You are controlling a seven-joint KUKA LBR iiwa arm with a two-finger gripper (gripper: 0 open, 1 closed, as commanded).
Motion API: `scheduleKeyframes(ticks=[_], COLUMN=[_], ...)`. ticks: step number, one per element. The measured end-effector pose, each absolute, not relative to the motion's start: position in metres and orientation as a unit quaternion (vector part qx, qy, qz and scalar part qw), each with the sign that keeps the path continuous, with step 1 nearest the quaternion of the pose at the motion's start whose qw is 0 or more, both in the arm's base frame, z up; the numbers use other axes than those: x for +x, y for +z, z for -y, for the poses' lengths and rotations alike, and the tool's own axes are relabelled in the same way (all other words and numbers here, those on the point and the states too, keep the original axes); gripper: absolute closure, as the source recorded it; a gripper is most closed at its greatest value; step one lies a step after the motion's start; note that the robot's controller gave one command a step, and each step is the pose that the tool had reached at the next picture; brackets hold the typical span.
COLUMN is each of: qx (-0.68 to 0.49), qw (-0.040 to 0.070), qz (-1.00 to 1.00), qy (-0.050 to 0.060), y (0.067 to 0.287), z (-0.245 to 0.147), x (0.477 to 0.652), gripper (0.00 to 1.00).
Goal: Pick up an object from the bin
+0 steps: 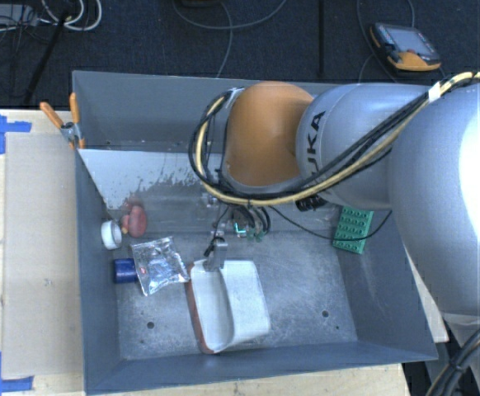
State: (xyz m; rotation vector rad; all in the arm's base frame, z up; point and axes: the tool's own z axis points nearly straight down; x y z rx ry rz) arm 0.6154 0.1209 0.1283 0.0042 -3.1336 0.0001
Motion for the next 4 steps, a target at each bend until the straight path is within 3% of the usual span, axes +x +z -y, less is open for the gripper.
scheduleKeyframes(ticks=[1,2,3,4], qx=[0.109,0.096,-0.039,-0.064], qw=[0.002,0.001,0.0,0.003], qz=[0.994,0.995,0.999,0.998], qy=[0.0,0.0,0.0,0.001], y=[0.068,0.101,0.109,0.067], z=[-0.192,-0.173,-0.195,-0.186], x=[0.595,0.575,0.569,0.566], gripper=[0.0,0.0,0.0,0.0])
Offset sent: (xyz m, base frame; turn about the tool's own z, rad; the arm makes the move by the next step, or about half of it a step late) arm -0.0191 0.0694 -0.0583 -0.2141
